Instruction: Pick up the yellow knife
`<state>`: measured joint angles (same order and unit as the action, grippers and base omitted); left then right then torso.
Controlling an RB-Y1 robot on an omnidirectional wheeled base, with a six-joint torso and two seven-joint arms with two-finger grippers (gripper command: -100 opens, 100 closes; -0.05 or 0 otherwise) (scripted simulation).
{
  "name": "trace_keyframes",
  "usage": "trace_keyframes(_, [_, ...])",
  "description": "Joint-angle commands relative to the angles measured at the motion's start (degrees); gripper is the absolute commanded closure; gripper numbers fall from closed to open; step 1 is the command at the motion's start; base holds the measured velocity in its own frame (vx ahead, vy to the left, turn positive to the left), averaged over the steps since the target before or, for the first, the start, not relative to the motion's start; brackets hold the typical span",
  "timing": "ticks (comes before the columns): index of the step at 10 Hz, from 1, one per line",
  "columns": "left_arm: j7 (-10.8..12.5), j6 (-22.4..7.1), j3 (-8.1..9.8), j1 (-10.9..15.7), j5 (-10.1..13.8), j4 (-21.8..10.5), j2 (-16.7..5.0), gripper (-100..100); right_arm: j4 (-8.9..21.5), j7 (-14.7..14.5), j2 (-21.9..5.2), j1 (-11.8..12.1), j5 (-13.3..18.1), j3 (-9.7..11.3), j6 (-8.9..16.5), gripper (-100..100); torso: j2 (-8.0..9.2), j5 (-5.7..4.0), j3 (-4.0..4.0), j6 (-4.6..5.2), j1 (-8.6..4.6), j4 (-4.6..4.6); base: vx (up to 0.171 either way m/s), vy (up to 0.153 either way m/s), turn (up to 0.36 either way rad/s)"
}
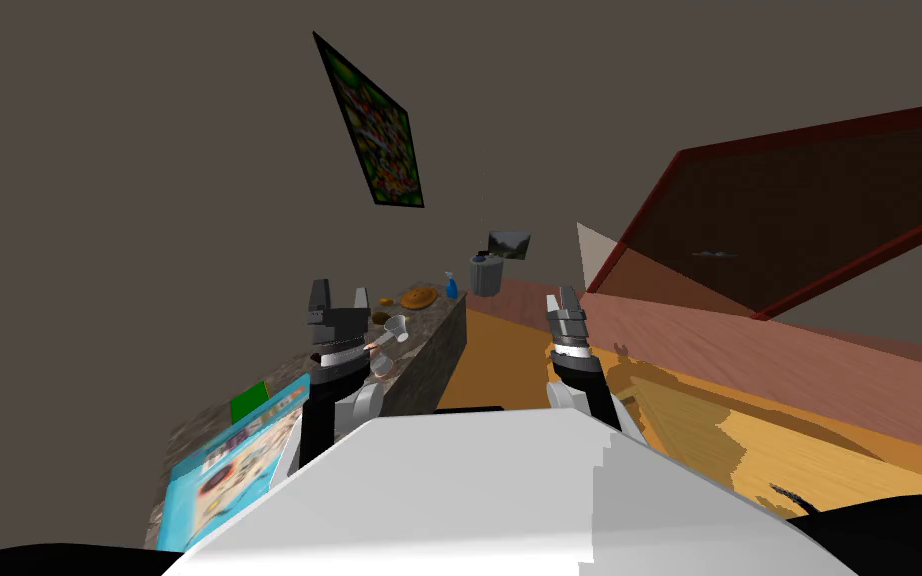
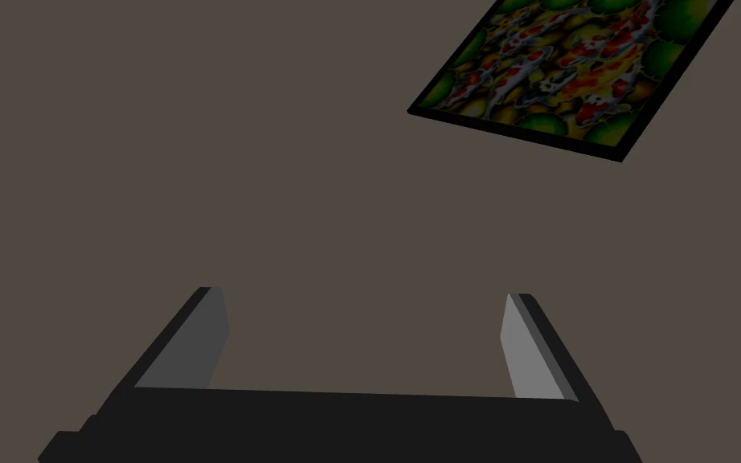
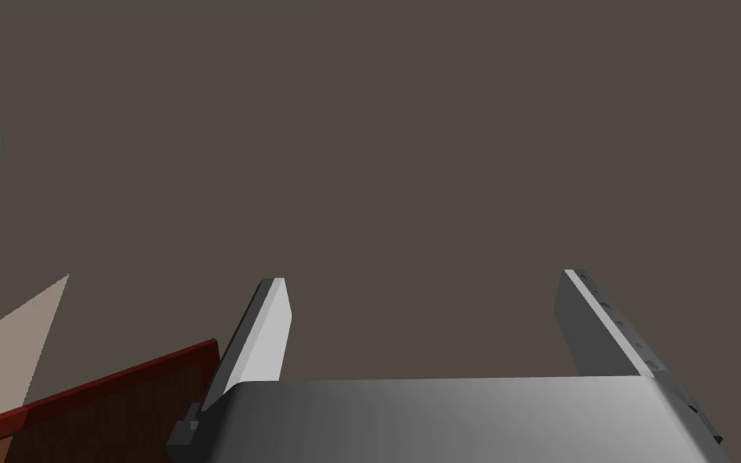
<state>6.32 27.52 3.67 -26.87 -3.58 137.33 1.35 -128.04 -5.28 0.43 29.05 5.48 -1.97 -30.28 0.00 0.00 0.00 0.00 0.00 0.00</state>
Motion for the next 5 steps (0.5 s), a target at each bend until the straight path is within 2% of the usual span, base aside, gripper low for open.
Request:
trace_keyframes(1, [0.1,-1.3,0.99,0.6,0.3,-0.1,-2.6,-100,0.0,0.0,0.0,0.0,0.0,0.0,0.0,0,0.0,0.0,0.0,0.0,0.0,0.0,-0.001,0.001,-0.076])
trace_keyframes(5, [0.7,-6.1,4.36,2.5,1.7,-0.6,-7.5,-100,0.0,0.0,0.0,0.0,0.0,0.0,0.0,0,0.01,0.01,0.0,0.01,0.05,0.0,-0.004,0.008,-0.083])
